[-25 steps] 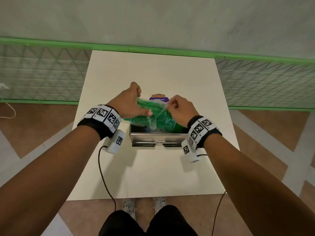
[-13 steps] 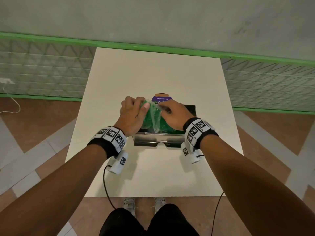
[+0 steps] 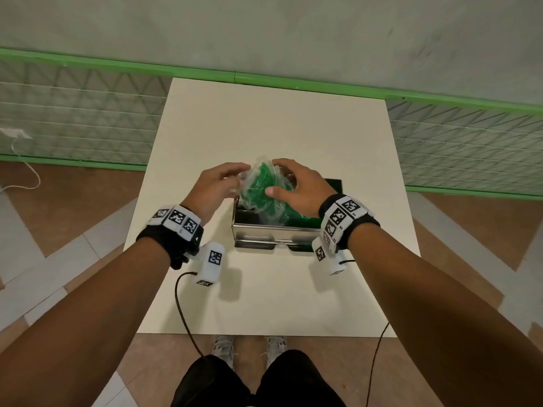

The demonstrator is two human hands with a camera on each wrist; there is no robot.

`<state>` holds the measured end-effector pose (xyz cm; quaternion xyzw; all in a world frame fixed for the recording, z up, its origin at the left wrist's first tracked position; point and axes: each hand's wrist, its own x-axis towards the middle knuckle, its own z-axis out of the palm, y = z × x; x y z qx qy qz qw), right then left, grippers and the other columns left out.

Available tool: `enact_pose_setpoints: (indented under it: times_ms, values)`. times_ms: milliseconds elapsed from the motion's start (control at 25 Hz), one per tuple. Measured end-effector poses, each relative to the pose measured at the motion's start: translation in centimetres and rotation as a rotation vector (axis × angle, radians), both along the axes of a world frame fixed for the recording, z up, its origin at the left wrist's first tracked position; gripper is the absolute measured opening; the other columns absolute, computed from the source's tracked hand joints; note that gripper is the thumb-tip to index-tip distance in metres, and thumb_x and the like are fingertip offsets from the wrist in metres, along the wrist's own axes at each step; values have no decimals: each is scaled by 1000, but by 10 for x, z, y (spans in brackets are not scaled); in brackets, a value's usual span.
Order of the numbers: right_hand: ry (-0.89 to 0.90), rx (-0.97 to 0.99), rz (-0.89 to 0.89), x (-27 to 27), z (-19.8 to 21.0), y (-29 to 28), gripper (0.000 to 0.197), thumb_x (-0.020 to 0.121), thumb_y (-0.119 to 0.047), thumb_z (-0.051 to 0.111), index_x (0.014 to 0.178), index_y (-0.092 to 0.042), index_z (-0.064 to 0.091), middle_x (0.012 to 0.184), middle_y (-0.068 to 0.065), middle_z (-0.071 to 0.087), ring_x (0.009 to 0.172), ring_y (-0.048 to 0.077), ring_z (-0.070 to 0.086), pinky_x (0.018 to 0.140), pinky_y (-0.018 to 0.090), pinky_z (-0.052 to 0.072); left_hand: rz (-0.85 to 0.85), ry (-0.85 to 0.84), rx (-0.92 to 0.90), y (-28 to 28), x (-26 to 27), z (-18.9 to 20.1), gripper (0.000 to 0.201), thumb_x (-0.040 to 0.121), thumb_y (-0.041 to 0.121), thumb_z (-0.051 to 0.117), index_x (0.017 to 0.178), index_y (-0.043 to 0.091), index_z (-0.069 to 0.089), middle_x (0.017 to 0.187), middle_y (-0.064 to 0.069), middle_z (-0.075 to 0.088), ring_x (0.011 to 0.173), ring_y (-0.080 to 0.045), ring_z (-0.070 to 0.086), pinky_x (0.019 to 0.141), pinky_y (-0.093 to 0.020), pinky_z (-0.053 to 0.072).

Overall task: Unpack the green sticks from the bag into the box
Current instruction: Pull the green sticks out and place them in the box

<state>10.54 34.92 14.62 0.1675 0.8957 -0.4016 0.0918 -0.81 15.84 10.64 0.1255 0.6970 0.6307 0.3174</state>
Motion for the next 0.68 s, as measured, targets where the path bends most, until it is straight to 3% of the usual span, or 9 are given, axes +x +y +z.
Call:
enact_pose_setpoints:
  times_ms: [40,120,240,320,400,440,480,560,680]
  values:
    - [2,-11,-10,0,0,-1,77,87,-45,74,151,-20,38,140,-1,55,122,14,54,101,27,44,-19,23,-17,-2,1,0,30,84,-1,67,108,14,75,112,-11,74,99,-23,69,85,-39,58]
    - [10,-3,18,-4,0,-12,71,85,-42,77,143,-18,44,131,-1,58,118,13,55,101,27,46,-17,183,-120,-1,5,-1,30,82,-9,70,94,17,75,94,-8,73,81,-15,66,78,-31,56]
    - [59,24,64,-14,2,-28,56,84,-42,77,127,-17,51,111,-7,56,107,14,58,93,30,50,-28,325,-196,4,10,2,25,77,-12,69,83,12,64,75,-3,59,66,-13,51,67,-31,47]
    - [77,33,78,-18,4,-28,50,85,-42,76,123,-17,53,107,-6,57,104,16,58,89,30,50,-23,277,-135,3,10,8,21,81,-6,65,96,8,63,82,-8,57,69,-15,53,64,-34,51]
    - [83,35,79,-19,4,-25,49,84,-40,78,122,-18,55,110,-4,59,103,16,58,88,31,50,23,57,-16,-1,9,17,22,88,7,61,108,13,67,92,-9,61,76,-18,61,65,-38,58]
    - [82,39,79,-18,4,-23,49,82,-40,80,121,-19,56,111,-4,59,103,16,59,87,30,50,34,-6,12,-1,9,20,17,92,15,61,107,17,70,94,-7,64,79,-18,63,65,-37,59]
    - [82,39,76,-18,3,-22,50,80,-40,81,119,-20,57,110,-5,59,103,16,59,86,29,49,38,9,3,-1,8,19,12,95,19,63,102,18,72,93,-7,66,79,-18,64,64,-36,58]
    - [89,31,63,-19,2,-26,50,77,-38,84,117,-22,59,106,-10,57,103,14,58,85,28,48,29,112,-34,-1,8,12,7,91,11,69,90,16,73,86,-8,67,75,-18,62,66,-37,57]
    - [89,-7,91,-21,2,-31,55,78,-33,85,124,-22,59,105,-18,54,109,11,57,93,29,50,38,262,-177,1,12,2,16,83,0,72,81,14,65,77,-4,62,68,-17,54,68,-34,50]
